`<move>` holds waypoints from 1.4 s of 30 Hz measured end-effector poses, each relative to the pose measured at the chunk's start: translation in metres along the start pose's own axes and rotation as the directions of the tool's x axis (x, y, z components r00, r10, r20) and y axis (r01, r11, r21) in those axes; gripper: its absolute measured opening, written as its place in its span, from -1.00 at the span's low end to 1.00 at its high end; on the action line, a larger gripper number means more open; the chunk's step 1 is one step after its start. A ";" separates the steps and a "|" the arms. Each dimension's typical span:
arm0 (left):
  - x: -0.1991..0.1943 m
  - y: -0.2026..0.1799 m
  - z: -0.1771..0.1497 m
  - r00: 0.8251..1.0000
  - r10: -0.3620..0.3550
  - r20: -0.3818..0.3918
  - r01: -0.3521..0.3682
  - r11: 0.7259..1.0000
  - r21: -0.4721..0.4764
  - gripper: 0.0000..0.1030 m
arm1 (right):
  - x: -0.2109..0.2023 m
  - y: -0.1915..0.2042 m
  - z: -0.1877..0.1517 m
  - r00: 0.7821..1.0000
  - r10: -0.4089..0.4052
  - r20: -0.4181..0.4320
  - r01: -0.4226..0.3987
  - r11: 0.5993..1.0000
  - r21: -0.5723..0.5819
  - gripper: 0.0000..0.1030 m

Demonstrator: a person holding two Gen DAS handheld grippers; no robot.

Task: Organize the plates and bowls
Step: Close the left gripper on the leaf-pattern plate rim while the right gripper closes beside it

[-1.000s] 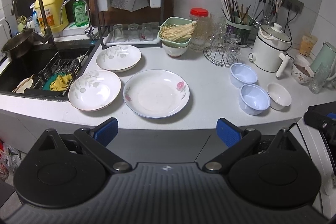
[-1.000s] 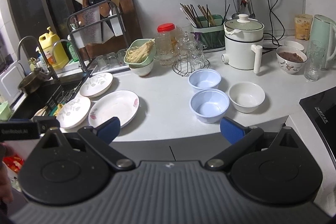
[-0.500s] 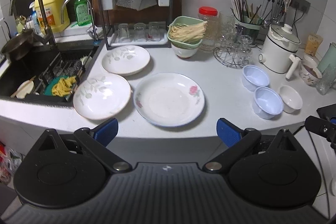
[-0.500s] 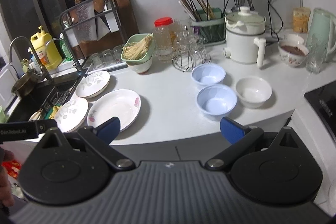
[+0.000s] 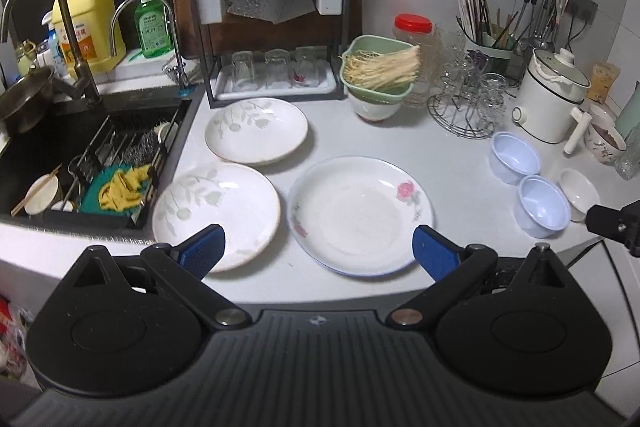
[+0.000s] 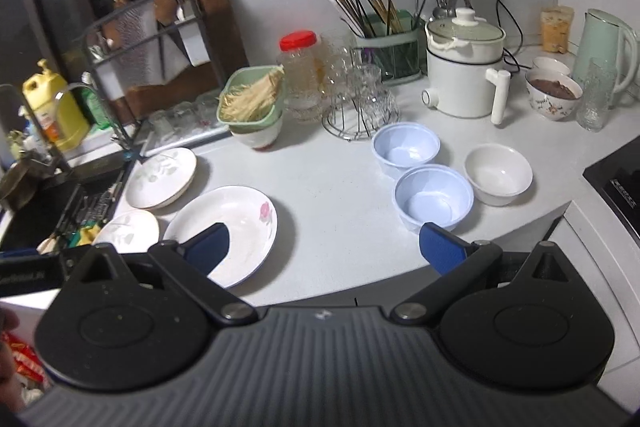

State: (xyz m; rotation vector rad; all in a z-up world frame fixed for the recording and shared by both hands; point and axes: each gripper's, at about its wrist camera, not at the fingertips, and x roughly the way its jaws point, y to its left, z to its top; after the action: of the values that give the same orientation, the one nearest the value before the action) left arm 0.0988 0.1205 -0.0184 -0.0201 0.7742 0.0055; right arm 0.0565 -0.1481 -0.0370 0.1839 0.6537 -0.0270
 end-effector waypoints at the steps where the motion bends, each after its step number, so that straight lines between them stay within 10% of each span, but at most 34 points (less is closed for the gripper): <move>1: 0.005 0.006 0.001 1.000 -0.001 -0.011 0.001 1.000 0.003 0.97 | 0.004 0.008 0.000 1.000 -0.006 -0.004 0.005 1.000 -0.014 1.00; 17: 0.080 0.120 -0.003 0.994 0.003 -0.110 -0.022 0.985 -0.171 0.97 | 0.078 0.119 -0.013 0.980 0.096 -0.174 -0.126 0.977 -0.171 0.85; 27: 0.123 0.194 0.010 0.970 -0.135 -0.202 0.096 0.976 -0.193 0.97 | 0.111 0.194 -0.020 0.976 0.107 -0.189 -0.150 0.961 -0.233 0.86; 34: 0.165 0.243 0.020 0.933 -0.260 -0.249 0.211 0.955 -0.206 0.97 | 0.145 0.227 -0.031 0.963 0.144 -0.226 -0.166 0.983 -0.081 0.84; 42: 0.214 0.272 0.023 0.911 -0.328 -0.249 0.280 0.937 -0.210 0.95 | 0.186 0.227 -0.049 0.940 0.151 -0.306 -0.116 0.985 0.129 0.38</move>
State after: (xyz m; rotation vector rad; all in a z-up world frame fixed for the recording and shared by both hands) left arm 0.2644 0.3922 -0.1555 -0.3113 1.0474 -0.2342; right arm 0.1938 0.0899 -0.1515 0.3429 0.9587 0.0998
